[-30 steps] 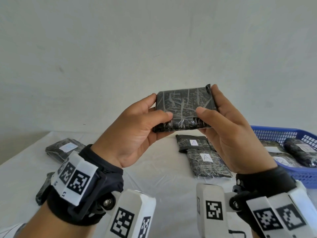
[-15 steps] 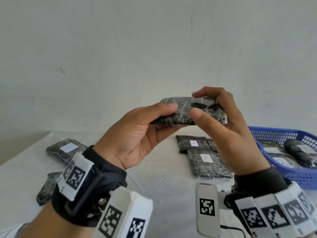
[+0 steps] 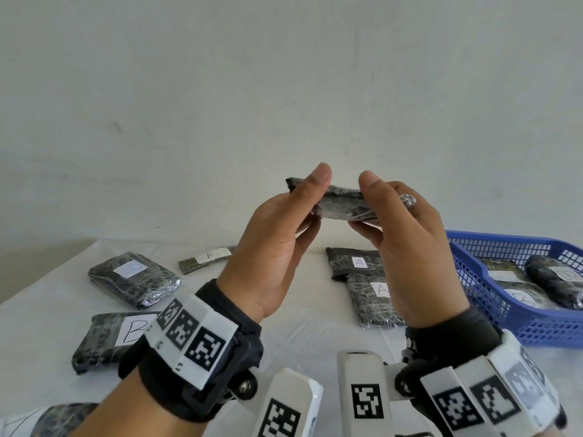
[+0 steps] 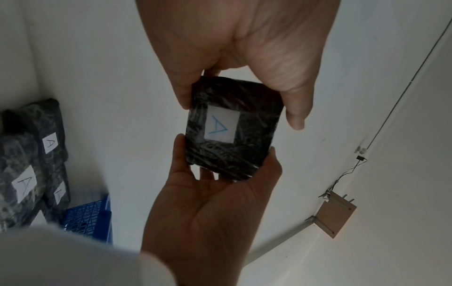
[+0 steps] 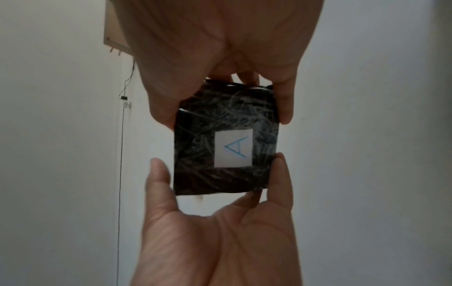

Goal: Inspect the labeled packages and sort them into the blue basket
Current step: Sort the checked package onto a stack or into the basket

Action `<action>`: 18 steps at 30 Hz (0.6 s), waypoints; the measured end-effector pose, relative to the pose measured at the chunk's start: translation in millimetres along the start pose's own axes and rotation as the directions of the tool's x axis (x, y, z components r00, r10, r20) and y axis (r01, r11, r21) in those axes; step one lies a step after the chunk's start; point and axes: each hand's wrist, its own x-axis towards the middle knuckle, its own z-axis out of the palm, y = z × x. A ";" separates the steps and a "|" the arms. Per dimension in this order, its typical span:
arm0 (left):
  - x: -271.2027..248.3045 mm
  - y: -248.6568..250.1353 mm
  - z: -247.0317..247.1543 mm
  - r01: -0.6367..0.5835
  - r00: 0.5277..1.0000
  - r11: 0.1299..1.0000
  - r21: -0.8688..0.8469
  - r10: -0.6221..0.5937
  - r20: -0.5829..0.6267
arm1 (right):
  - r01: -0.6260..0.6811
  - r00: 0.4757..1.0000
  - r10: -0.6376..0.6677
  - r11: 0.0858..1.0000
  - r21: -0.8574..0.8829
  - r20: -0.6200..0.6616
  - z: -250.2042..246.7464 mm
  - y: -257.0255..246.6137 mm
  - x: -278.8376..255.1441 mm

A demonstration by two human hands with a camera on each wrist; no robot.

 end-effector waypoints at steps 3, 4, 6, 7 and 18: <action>0.9 -1.2 0.0 0.004 1.000 1.000 -0.007 -0.004 -0.012 | -0.034 0.999 0.034 0.999 -0.028 -0.005 2.1 -2.0 -1.1; 1.4 -1.6 0.4 0.007 1.000 1.000 -0.009 -0.007 -0.014 | -0.043 0.999 0.043 0.998 -0.042 -0.008 2.4 -1.5 -1.0; 1.3 -2.2 1.8 0.003 1.000 1.000 -0.014 -0.003 -0.007 | -0.055 0.998 0.053 0.996 -0.063 -0.024 2.9 0.5 -0.4; 1.5 -3.4 1.6 0.003 1.000 1.000 -0.014 -0.004 -0.009 | -0.057 0.998 0.055 0.996 -0.062 -0.033 3.1 1.8 0.1; 7.7 1.1 -9.4 0.111 0.977 0.975 -0.194 -0.143 -0.156 | 0.103 0.990 -0.079 0.971 -0.217 0.117 -16.7 0.7 6.0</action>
